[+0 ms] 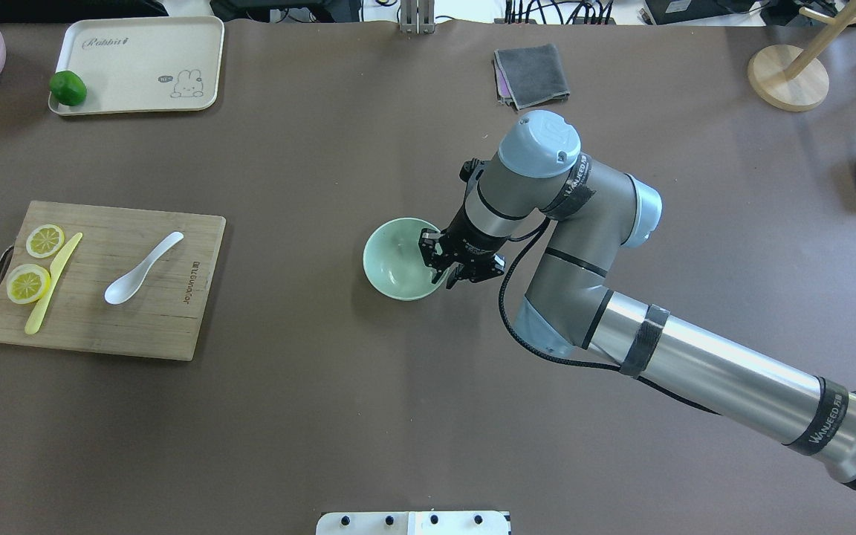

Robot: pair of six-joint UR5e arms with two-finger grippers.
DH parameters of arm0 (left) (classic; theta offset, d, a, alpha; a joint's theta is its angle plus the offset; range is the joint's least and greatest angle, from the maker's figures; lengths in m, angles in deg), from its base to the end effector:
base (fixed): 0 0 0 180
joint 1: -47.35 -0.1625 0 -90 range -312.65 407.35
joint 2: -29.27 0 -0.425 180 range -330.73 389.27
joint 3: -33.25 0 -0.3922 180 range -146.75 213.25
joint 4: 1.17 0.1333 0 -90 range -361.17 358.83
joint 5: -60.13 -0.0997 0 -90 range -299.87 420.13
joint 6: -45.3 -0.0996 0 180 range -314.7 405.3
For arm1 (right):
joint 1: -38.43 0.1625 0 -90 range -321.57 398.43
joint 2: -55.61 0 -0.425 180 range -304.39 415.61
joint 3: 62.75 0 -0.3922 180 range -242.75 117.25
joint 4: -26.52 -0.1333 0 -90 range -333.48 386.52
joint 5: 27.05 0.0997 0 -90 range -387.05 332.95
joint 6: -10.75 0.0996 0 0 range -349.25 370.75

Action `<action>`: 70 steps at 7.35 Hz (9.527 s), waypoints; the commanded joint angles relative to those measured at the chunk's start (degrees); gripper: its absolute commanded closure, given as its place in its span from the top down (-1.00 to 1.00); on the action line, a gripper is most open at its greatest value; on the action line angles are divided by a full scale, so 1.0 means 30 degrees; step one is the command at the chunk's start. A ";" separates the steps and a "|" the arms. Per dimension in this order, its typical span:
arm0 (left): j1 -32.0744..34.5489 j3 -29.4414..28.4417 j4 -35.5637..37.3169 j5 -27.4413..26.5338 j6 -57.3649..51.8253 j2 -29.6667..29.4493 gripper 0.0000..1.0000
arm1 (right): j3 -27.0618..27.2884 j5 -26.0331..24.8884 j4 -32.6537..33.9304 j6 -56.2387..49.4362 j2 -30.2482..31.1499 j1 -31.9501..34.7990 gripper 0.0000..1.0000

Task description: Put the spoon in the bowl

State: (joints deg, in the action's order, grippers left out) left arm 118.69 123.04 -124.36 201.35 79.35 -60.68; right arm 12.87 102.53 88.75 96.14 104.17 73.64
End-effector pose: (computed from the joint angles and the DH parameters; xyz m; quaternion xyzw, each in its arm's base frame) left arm 0.1103 -0.5004 0.5874 0.0450 0.4849 0.0056 0.8734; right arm -0.5731 -0.4899 0.2654 -0.1350 -0.5097 0.0700 0.8468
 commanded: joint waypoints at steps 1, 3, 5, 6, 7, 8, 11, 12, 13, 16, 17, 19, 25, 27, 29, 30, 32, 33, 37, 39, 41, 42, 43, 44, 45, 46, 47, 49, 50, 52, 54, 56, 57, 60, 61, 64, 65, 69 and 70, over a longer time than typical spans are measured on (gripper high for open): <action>-0.1040 0.0244 -0.0098 -0.0052 0.1098 -0.1065 0.96 | 0.0133 0.0137 0.0000 -0.0308 0.0016 0.0270 1.00; -0.2937 0.1061 -0.1411 -0.2323 0.1365 -0.1363 0.96 | 0.0134 0.1798 0.0116 -0.1096 0.0220 0.1496 1.00; -0.4611 0.2494 -0.1446 -0.3390 0.1134 -0.1334 0.93 | 0.0250 0.3442 0.0204 -0.1686 0.0776 0.2697 1.00; -0.5489 0.2879 -0.1475 -0.3711 0.0901 -0.1653 0.93 | 0.0512 0.3767 0.0147 -0.1977 0.1416 0.3197 1.00; -0.6484 0.2680 -0.1359 -0.4004 -0.0001 -0.2933 0.93 | 0.0950 0.3771 0.0146 -0.2473 0.2119 0.3376 1.00; -0.6900 0.2533 -0.1358 -0.4123 -0.1025 -0.3061 0.93 | 0.1012 0.3713 0.0146 -0.2623 0.2474 0.3581 1.00; -0.6933 0.1974 -0.1358 -0.5415 -0.5545 -0.3239 0.92 | 0.1625 0.3536 0.0146 -0.3236 0.3702 0.4342 1.00; -0.6933 0.1888 -0.1358 -0.5501 -0.5431 -0.3180 0.93 | 0.1773 0.3507 0.0146 -0.3617 0.4085 0.4432 1.00; -0.6991 0.1481 -0.1358 -0.5472 -0.5343 -0.3209 0.93 | 0.1804 0.3507 0.0146 -0.4143 0.4350 0.4636 1.00; -0.7050 0.1125 -0.1358 -0.5414 -0.5138 -0.3238 0.93 | 0.1804 0.3478 0.0146 -0.5288 0.4907 0.5018 1.00; -0.7108 0.1125 -0.1358 -0.5414 -0.5137 -0.3238 0.93 | 0.1804 0.3478 0.0146 -0.5291 0.4909 0.5018 1.00; -0.7283 0.0659 -0.1358 -0.5501 -0.5137 -0.3297 0.93 | 0.1775 0.3216 0.0175 -0.5291 0.4909 0.4727 1.00; -0.7899 0.0540 -0.1329 -0.5472 -0.5137 -0.3268 0.62 | 0.1716 0.3097 0.0175 -0.5291 0.4909 0.4520 1.00; -0.8104 0.0510 -0.1329 -0.5501 -0.5137 -0.3268 0.61 | 0.1716 0.3097 0.0175 -0.5291 0.4909 0.4491 1.00; -0.8164 0.0481 -0.1329 -0.5502 -0.5137 -0.3239 0.24 | 0.1745 0.3126 0.0175 -0.5291 0.4909 0.4491 1.00; -0.8164 0.0481 -0.1329 -0.5502 -0.5137 -0.3238 -0.03 | 0.1745 0.3126 0.0204 -0.5291 0.4909 0.4491 1.00; -0.8135 0.0510 -0.1329 -0.5443 -0.5166 -0.3180 -0.27 | 0.1745 0.3126 0.0205 -0.5291 0.4909 0.4520 1.00; -0.8134 0.0539 -0.1329 -0.5443 -0.5166 -0.3180 -0.41 | 0.1774 0.3126 0.0205 -0.5262 0.4880 0.4520 1.00; -0.7814 0.2521 0.1175 -0.3990 -0.5195 -0.2858 -1.00 | 0.1775 0.3185 0.0205 -0.5261 0.4880 0.4637 1.00; -0.7373 0.3467 0.2624 -0.3276 -0.5108 -0.3062 -1.00 | 0.1804 0.3389 0.0234 -0.5261 0.4880 0.4871 1.00; -0.7460 0.3439 0.1695 -0.3246 -0.0949 -0.3412 -1.00 | 0.2066 0.3507 0.0263 -0.5261 0.4909 0.5076 1.00; -0.7576 0.2976 0.0268 -0.3217 0.1692 -0.4023 -1.00 | 0.2155 0.3536 0.0292 -0.5232 0.4938 0.5135 1.00; -0.7636 0.3261 -0.0356 -0.3303 0.3662 -0.4116 -1.00 | 0.2213 0.3536 0.0292 -0.5232 0.4996 0.5223 1.00; -0.7723 0.3206 -0.0507 -0.3101 0.5654 -0.4987 -1.00 | 0.2417 0.3565 0.0292 -0.5232 0.5055 0.5311 1.00; -0.7898 0.2973 -0.0857 -0.3099 0.8516 -0.6127 -1.00 | 0.2535 0.3566 0.0292 -0.5232 0.5258 0.5369 1.00; -0.8857 0.3000 -0.1672 -0.3128 1.0546 -0.6632 -1.00 | 0.2594 0.3508 0.0292 -0.5261 0.5550 0.5370 1.00; -0.9795 0.2855 -0.2579 -0.3302 1.2944 -0.7304 -1.00 | 0.2595 0.3449 0.0263 -0.5261 0.5872 0.5457 1.00; -1.1435 0.2445 -0.2735 -0.5632 1.5385 -0.8857 -1.00 | 0.2885 0.3390 0.0292 -0.5261 0.5963 0.5575 1.00; -1.1909 0.2095 -0.2735 -0.7301 1.6560 -0.9879 -1.00 | 0.3265 0.3390 0.0292 -0.5261 0.6196 0.5633 1.00; -1.1855 0.1507 -0.2880 -0.9205 1.7301 -1.0444 -1.00 | 0.3678 0.3273 0.0292 -0.5261 0.6783 0.5546 1.00; -1.1884 0.0810 -0.4014 -1.2284 1.9258 -1.0795 -1.00 | 0.3650 0.3185 0.0292 -0.5261 0.6813 0.5429 1.00; -1.2001 -0.1035 -0.6007 -1.3762 2.0761 -1.1295 -1.00 | 0.3563 0.3156 0.0292 -0.5261 0.6784 0.5371 1.00; -1.2320 -0.1536 -0.6422 -1.3792 2.0791 -1.1353 -1.00 | 0.3562 0.2981 0.0292 -0.5290 0.6784 0.5341 1.00; -1.3842 -0.1863 -0.6397 -1.5193 2.0791 -1.1559 -1.00 | 0.3591 0.2950 0.0292 -0.5291 0.6784 0.5399 1.00; -1.3876 -0.1834 -0.6368 -1.5199 2.0791 -1.1588 -1.00 | 0.3591 0.2950 0.0292 -0.5291 0.6784 0.5457 1.00; -1.3905 -0.1834 -0.6368 -1.5111 2.0674 -1.1414 0.95 | 0.3620 0.2980 0.0292 -0.5291 0.6813 0.5458 1.00; -1.3906 -0.1834 -0.6397 -1.5082 2.0674 -1.1383 0.96 | 0.3591 0.2980 0.0292 -0.5291 0.6784 0.5458 1.00; -1.2075 -0.0319 -0.6077 -1.1970 2.0557 -1.0164 0.96 | 0.3882 0.3097 0.0292 -0.5349 0.6871 0.6332 1.00; -0.9392 -0.0223 -0.4741 -0.8293 1.9164 -0.9660 0.96 | 0.4232 0.2546 0.0350 -0.6480 0.7568 0.6801 1.00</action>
State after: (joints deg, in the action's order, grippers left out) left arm 83.13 121.18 -141.72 166.03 139.98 -91.84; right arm 24.58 111.36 89.68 79.26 125.26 92.44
